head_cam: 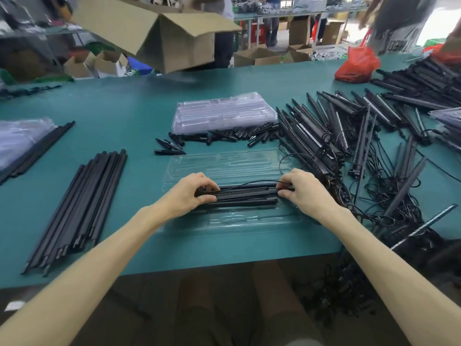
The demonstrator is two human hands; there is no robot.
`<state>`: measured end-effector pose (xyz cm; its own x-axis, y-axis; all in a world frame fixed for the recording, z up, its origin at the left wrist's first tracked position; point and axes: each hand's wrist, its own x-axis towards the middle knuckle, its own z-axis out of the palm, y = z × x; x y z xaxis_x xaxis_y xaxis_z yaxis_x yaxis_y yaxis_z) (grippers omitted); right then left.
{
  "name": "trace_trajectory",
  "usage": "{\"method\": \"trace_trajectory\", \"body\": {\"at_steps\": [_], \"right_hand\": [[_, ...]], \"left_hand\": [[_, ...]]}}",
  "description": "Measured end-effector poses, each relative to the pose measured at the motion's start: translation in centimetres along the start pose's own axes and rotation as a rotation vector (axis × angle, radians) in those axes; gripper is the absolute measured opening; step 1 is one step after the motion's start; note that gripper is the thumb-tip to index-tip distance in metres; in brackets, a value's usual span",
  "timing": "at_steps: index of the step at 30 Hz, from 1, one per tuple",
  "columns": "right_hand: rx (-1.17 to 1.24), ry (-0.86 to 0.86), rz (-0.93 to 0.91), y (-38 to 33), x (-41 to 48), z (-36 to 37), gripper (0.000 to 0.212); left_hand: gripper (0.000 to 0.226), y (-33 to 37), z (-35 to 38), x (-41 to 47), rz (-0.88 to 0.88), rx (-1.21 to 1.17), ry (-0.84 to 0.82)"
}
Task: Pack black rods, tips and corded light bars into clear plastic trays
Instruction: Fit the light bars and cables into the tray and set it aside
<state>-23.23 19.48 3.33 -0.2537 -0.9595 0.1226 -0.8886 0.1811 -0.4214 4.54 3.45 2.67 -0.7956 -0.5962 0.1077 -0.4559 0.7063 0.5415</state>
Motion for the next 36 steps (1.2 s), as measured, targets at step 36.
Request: {"method": "trace_trajectory", "body": {"at_steps": [36], "right_hand": [[0.151,0.070,0.195,-0.3,0.2,0.9,0.011]], "left_hand": [[0.011,-0.8,1.9,-0.3,0.069,0.052,0.209]]}}
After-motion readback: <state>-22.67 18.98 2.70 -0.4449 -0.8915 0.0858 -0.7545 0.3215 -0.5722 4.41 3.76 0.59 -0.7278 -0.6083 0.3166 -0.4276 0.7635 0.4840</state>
